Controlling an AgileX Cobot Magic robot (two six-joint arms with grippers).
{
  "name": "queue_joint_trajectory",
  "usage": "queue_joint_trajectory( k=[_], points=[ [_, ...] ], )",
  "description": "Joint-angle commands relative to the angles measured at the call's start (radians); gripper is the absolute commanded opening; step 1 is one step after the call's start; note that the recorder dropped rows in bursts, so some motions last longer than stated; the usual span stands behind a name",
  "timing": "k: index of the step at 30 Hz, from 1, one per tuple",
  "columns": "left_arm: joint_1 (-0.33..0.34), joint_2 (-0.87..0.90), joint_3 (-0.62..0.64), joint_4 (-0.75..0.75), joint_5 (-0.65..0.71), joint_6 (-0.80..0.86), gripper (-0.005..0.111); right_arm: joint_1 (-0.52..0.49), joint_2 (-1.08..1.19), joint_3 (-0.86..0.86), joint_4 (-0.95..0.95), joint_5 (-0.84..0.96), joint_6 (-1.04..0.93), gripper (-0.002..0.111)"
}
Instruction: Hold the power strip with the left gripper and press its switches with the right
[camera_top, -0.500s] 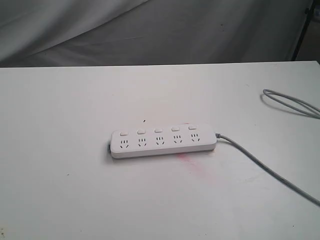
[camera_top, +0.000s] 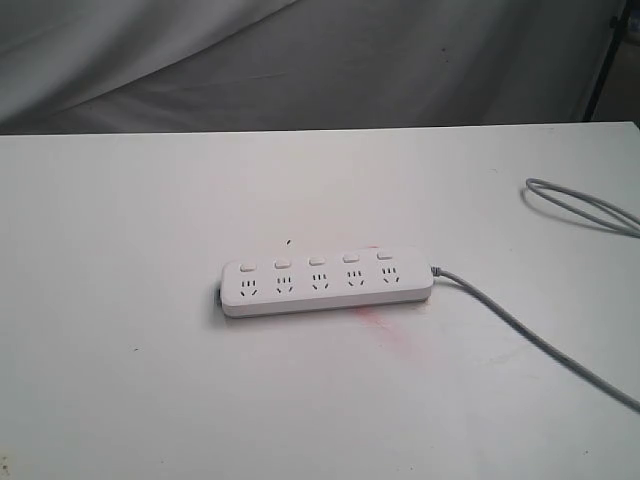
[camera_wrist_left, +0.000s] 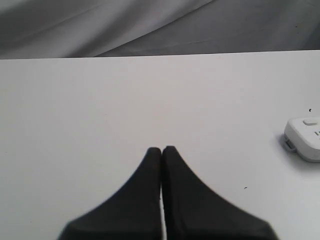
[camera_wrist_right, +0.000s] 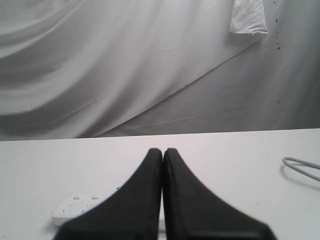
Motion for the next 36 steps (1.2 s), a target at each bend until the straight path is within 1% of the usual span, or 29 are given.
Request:
queue_joint_trajectory(
  k=[1,8,11,13,14,18,20,22,24,25,26,27,28,29,31,36],
  points=[
    [0.004,-0.003,0.005,0.005,0.001,-0.001,0.0,-0.007,-0.006,0.003,-0.003,-0.015,-0.001,0.0],
    [0.004,-0.003,0.005,0.005,-0.005,-0.004,0.0,-0.007,-0.006,0.003,-0.003,-0.015,-0.001,0.0],
    [0.004,-0.003,0.005,-0.087,-0.033,-0.012,0.0,-0.007,-0.006,0.003,-0.003,-0.015,-0.001,0.0],
    [0.004,-0.003,0.005,-0.138,-0.104,-0.012,0.0,-0.007,-0.006,0.003,-0.003,-0.015,-0.001,0.0],
    [0.004,-0.003,0.005,-0.138,-0.224,-0.014,0.0,-0.007,-0.006,0.003,-0.003,-0.015,-0.001,0.0],
    [0.004,-0.003,0.005,-0.197,-0.481,-0.083,0.0,-0.007,-0.006,0.003,-0.003,-0.015,-0.001,0.0],
    [0.004,-0.003,0.005,-0.197,-0.526,-0.125,0.0,-0.007,-0.006,0.003,-0.003,-0.015,-0.001,0.0],
    [0.004,-0.003,0.005,-0.197,-0.527,-0.206,0.0,-0.007,-0.006,0.003,-0.003,-0.015,-0.001,0.0],
    [0.004,-0.003,0.005,-0.146,-0.522,-0.308,0.0,-0.007,-0.006,0.003,-0.003,-0.015,-0.001,0.0],
    [0.004,-0.003,0.005,-0.121,-0.498,-0.351,0.0,-0.007,-0.006,0.003,-0.003,-0.015,-0.001,0.0],
    [0.004,-0.003,0.002,-0.086,-0.439,-0.387,0.0,-0.007,-0.006,0.003,-0.003,-0.015,-0.001,0.0],
    [0.004,-0.003,-0.037,-0.026,-0.34,-0.419,0.0,-0.007,-0.006,0.003,-0.003,-0.015,-0.001,0.0],
    [0.004,0.007,-0.097,-0.01,-0.206,-0.447,0.0,-0.007,-0.006,0.003,-0.003,-0.015,-0.001,0.0],
    [-0.003,0.024,-0.149,-0.016,-0.129,-0.451,0.0,-0.007,-0.006,0.003,-0.003,-0.015,-0.001,0.0],
    [-0.051,0.079,-0.242,-0.047,-0.055,-0.344,0.0,-0.007,-0.006,0.003,-0.003,-0.015,-0.001,0.0],
    [-0.218,0.263,-0.484,-0.163,0.194,0.101,0.0,-0.007,-0.006,0.003,-0.003,-0.015,-0.001,0.0]
  ],
)
